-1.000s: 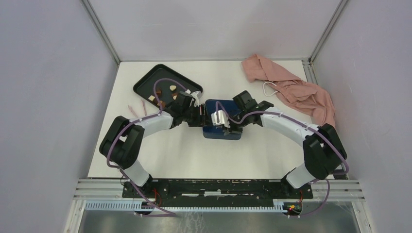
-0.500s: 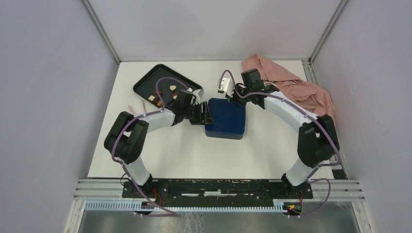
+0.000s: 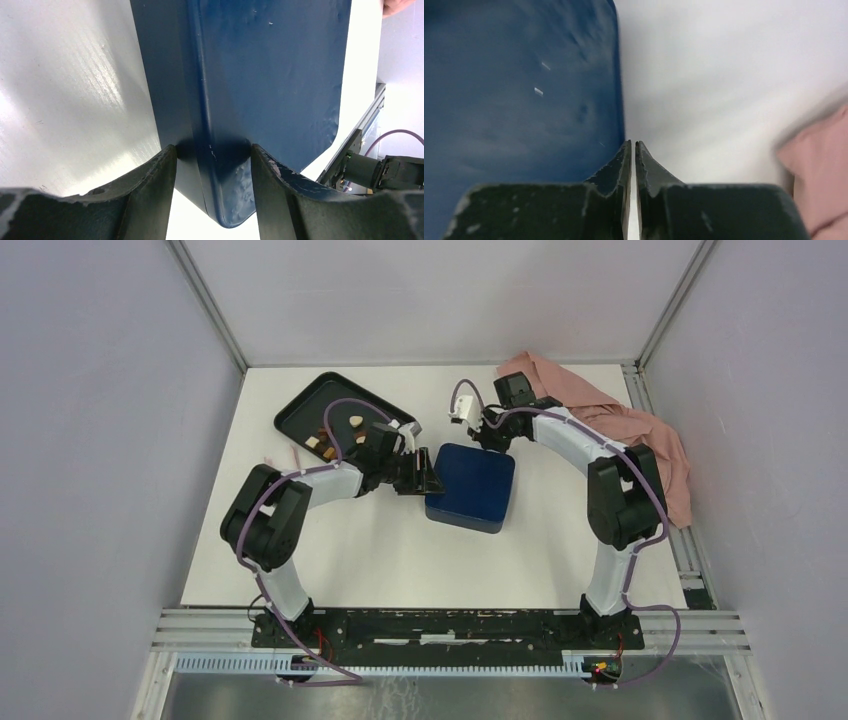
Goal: Pack the chocolate
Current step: Close the box lid on the packing box, then adjust the packing box at the center of the board.
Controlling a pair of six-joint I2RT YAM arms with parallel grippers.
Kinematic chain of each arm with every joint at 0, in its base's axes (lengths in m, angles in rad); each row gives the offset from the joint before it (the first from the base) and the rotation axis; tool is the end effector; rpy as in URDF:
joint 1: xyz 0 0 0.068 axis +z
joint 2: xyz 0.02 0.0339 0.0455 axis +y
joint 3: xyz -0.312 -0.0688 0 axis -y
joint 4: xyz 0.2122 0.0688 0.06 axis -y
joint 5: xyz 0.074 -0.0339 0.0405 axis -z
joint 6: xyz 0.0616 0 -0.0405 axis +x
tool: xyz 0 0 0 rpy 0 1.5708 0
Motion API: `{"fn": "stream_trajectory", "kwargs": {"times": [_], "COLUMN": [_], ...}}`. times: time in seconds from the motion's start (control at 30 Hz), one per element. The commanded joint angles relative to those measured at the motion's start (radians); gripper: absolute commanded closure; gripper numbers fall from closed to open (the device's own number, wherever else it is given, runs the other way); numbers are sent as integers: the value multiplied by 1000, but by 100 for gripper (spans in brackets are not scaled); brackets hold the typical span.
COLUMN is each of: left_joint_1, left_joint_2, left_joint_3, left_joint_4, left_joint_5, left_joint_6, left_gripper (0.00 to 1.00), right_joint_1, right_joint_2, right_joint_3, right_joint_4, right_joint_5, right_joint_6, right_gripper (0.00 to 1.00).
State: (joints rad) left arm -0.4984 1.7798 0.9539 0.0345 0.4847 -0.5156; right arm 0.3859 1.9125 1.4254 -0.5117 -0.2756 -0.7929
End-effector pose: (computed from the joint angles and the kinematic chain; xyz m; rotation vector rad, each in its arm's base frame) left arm 0.3051 -0.1987 0.2120 0.2315 2.4928 -1.0350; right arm 0.3757 0.1707 0.2491 -1.4875 2.0394 0.1927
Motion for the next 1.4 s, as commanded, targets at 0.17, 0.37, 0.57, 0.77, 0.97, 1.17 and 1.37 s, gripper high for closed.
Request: {"fn": "stream_trajectory", "kwargs": {"times": [0.17,0.37,0.57,0.77,0.97,1.17,1.37], "left_joint_1": [6,7,6,3,-4,-110,-289], "left_joint_2": [85,68,50,20,-28,-53,5], "left_joint_3": [-58,-77,-93,-126,-161,-175,-217], "left_joint_4": [-120,-110,-96,-52,31,98,450], "left_joint_5": [-81,-71,-56,-29,31,61,113], "left_joint_6": [33,25,20,-4,-49,-110,-332], "left_gripper": [42,43,43,46,55,54,40], "right_joint_1": [104,145,145,98,17,-183,-373], "right_joint_2": [-65,57,220,162,-194,-415,-424], "right_joint_3": [247,239,196,208,-5,-314,-430], "right_joint_4": [-120,-128,-135,-198,-119,-4,36], "right_joint_5": [-365,-150,111,-99,-231,-53,-77], "right_joint_6": [88,120,99,84,74,99,95], "right_gripper": [88,89,90,86,73,72,73]}}
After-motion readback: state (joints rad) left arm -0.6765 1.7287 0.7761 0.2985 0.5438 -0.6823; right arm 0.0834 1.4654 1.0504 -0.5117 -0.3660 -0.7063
